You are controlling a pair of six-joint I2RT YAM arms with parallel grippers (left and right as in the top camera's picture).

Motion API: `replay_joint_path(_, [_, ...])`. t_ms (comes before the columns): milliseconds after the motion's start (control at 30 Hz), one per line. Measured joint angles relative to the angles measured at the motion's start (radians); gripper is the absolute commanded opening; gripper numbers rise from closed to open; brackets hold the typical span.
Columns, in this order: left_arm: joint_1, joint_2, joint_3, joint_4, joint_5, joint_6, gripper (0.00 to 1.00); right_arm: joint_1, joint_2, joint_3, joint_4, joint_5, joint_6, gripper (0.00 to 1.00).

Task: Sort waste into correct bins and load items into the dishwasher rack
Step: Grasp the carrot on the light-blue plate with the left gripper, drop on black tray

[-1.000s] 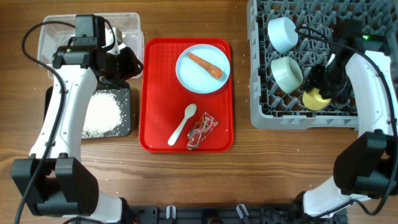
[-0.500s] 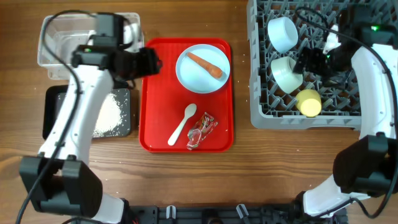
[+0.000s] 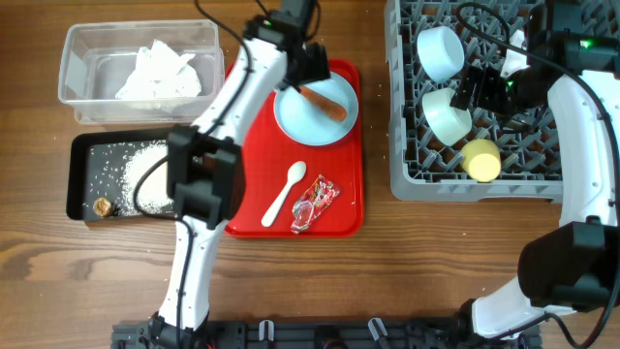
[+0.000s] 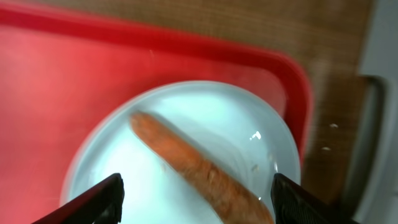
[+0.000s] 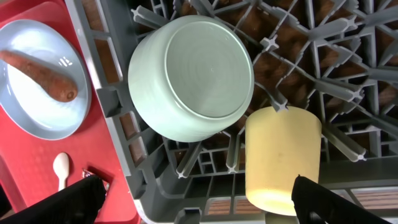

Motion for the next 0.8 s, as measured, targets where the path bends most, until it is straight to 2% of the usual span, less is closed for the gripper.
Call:
replay_joint_path(167, [-0.048, 0.070, 0.001, 0.016, 0.001, -0.119, 0.66, 0.000, 0.000, 0.000, 0.000, 0.000, 0.000, 1.00])
replay_joint_path(233, [-0.048, 0.109, 0.003, 0.026, 0.000, -0.140, 0.60, 0.000, 0.000, 0.000, 0.000, 0.000, -0.008, 1.00])
replay_joint_path(267, [-0.047, 0.109, 0.012, 0.027, 0.000, -0.145, 0.54, 0.000, 0.000, 0.000, -0.001, 0.000, -0.013, 1.00])
replay_joint_path(367, [-0.047, 0.116, 0.016, 0.023, 0.000, -0.161, 0.24, 0.000, 0.000, 0.000, 0.000, 0.000, -0.018, 1.00])
replay_joint_path(533, [-0.046, 0.117, 0.021, -0.032, 0.023, -0.165, 0.08, 0.000, 0.000, 0.000, 0.000, 0.000, -0.018, 1.00])
replay_joint_path(700, [-0.041, 0.103, 0.023, -0.095, 0.031, -0.131, 0.07, 0.000, 0.000, 0.000, 0.000, 0.000, -0.018, 1.00])
replay_joint_path(800, [-0.016, 0.016, 0.006, -0.158, 0.031, -0.073, 0.07, 0.000, 0.000, 0.000, 0.004, 0.000, -0.018, 1.00])
